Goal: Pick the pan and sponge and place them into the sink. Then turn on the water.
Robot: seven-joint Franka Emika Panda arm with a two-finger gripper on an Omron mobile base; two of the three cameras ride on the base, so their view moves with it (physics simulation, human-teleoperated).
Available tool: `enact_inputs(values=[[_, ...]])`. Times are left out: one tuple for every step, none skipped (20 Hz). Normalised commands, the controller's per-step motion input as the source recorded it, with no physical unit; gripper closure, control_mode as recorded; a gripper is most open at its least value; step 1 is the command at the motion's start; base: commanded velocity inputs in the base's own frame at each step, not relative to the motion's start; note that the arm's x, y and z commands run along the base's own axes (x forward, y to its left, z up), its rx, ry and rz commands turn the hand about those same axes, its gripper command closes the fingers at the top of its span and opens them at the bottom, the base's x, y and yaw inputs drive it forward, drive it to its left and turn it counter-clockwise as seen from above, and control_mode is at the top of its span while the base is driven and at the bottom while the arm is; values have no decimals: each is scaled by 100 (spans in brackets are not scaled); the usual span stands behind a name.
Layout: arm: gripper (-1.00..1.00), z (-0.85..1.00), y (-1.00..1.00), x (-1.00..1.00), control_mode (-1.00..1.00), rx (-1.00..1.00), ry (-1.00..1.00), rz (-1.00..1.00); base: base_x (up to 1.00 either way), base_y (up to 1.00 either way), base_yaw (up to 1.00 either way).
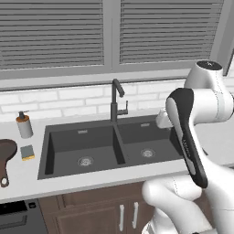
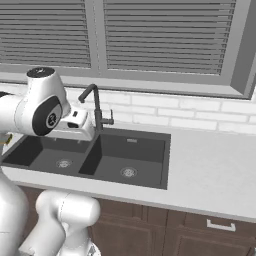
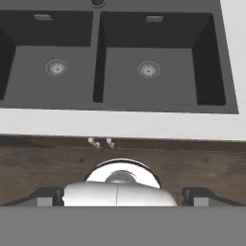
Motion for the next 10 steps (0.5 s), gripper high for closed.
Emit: enact_inputs(values=[[-100, 0, 26, -24, -100, -6, 11, 0, 0, 0, 0], [-100, 0, 24, -25, -100, -5, 8, 0, 0, 0, 0], [-100, 0, 11, -31, -100, -3, 9, 0, 0, 0, 0], [-100, 0, 0, -38, -100, 0, 9, 0, 0, 0, 0], [-100, 0, 0, -42, -100, 0, 6, 0, 0, 0, 0], [-100, 0, 0, -44, -100, 0, 5, 0, 0, 0, 0], [-100, 0, 0, -47, -100, 0, 1, -1, 0, 0, 0], [-100, -1, 0, -56, -100, 0, 0, -3, 0, 0, 0], [-100, 0, 0, -54, -100, 0, 0, -3, 0, 0, 0], [-100, 0, 0, -39, -100, 0, 1, -3, 0, 0, 0]])
